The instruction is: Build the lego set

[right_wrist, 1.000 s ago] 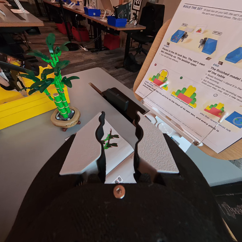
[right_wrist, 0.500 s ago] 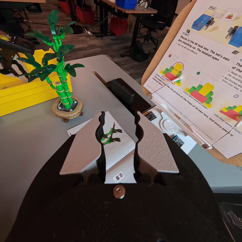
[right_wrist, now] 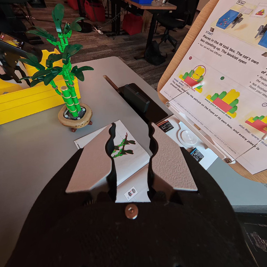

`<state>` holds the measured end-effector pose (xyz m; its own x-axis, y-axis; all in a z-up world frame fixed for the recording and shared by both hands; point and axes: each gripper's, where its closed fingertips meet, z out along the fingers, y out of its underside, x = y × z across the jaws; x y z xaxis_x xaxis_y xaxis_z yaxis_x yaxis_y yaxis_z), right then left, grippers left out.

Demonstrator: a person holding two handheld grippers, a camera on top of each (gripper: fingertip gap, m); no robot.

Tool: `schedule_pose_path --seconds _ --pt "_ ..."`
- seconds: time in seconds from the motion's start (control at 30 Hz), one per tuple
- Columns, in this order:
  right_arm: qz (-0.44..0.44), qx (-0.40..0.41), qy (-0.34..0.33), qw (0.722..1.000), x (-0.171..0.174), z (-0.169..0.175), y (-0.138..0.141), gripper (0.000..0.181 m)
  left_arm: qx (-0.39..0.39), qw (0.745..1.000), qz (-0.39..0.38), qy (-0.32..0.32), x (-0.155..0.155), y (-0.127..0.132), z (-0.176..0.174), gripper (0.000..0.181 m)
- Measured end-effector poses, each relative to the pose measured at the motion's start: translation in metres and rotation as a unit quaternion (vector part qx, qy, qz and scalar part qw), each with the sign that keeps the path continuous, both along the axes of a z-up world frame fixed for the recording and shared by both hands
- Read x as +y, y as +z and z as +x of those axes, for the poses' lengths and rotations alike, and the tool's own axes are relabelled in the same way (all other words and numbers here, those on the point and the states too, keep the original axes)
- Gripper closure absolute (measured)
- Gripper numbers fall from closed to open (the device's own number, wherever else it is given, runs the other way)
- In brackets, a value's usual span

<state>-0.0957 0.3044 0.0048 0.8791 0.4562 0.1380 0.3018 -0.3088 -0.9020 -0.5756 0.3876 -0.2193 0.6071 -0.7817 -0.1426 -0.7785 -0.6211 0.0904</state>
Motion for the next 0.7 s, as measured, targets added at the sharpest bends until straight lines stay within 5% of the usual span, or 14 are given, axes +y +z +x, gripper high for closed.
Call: schedule_pose_path --seconds 0.4,0.7 --pt "-0.005 -0.005 0.003 1.0 0.0 -0.001 -0.002 0.136 0.0 1.0 0.01 0.005 0.006 0.001 -0.004 0.181" --pt "-0.007 -0.006 0.004 1.0 0.001 -0.001 -0.003 0.135 -0.036 0.998 0.041 -0.004 0.017 0.008 0.01 0.154"
